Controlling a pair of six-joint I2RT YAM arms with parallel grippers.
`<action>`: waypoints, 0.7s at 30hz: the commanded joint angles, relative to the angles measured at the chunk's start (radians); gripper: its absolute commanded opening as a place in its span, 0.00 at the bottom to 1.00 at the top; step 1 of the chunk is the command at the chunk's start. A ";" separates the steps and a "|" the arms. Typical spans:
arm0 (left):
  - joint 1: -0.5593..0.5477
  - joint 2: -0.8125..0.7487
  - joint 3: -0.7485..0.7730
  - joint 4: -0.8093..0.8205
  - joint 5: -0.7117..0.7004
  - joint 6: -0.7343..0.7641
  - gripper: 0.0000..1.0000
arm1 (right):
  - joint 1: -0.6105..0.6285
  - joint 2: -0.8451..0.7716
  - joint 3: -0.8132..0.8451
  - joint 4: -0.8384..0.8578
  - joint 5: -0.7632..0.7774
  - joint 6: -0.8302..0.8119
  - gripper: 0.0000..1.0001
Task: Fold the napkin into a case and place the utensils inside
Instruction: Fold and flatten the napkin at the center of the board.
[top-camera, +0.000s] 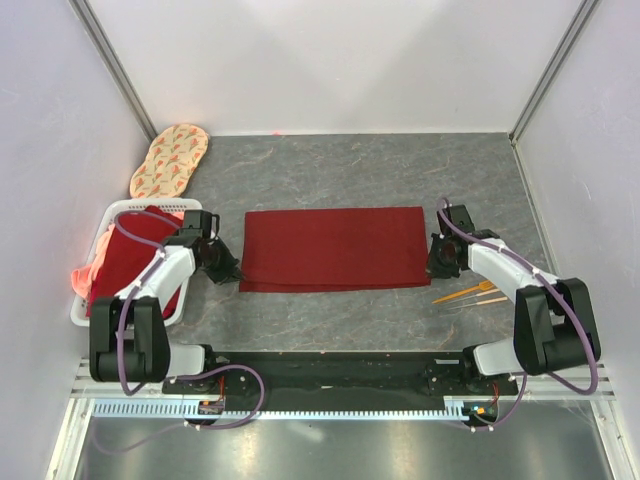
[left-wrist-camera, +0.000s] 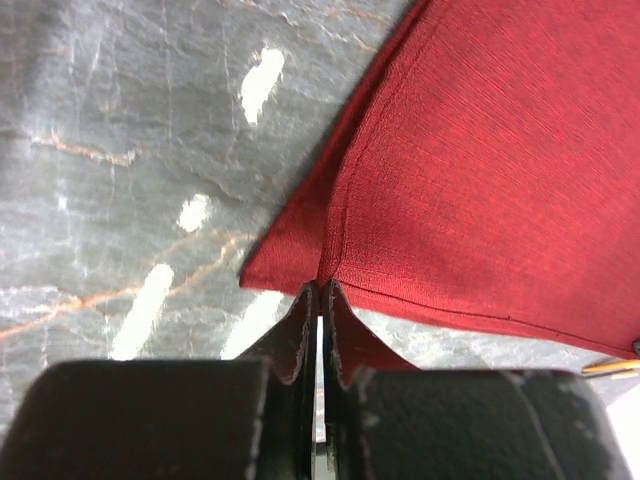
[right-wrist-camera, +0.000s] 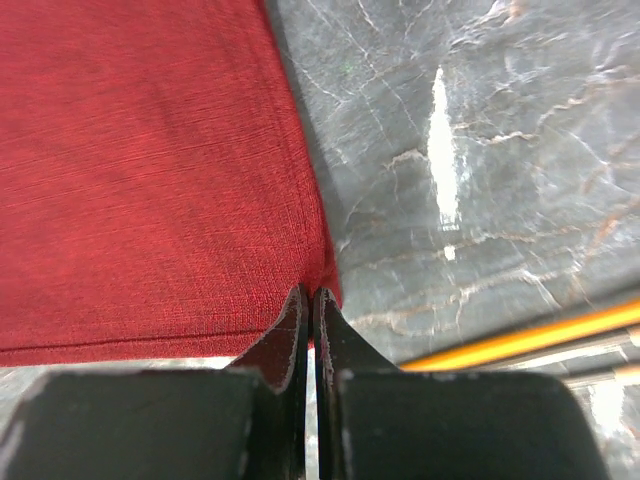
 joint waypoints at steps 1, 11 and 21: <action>0.000 -0.068 0.049 -0.058 -0.010 0.006 0.02 | 0.003 -0.084 0.082 -0.088 0.024 0.007 0.00; 0.000 -0.107 0.059 -0.118 -0.012 -0.008 0.02 | 0.006 -0.139 0.092 -0.166 0.010 0.020 0.00; 0.000 -0.038 0.031 -0.107 -0.072 -0.008 0.02 | 0.014 -0.083 0.021 -0.125 0.008 0.043 0.00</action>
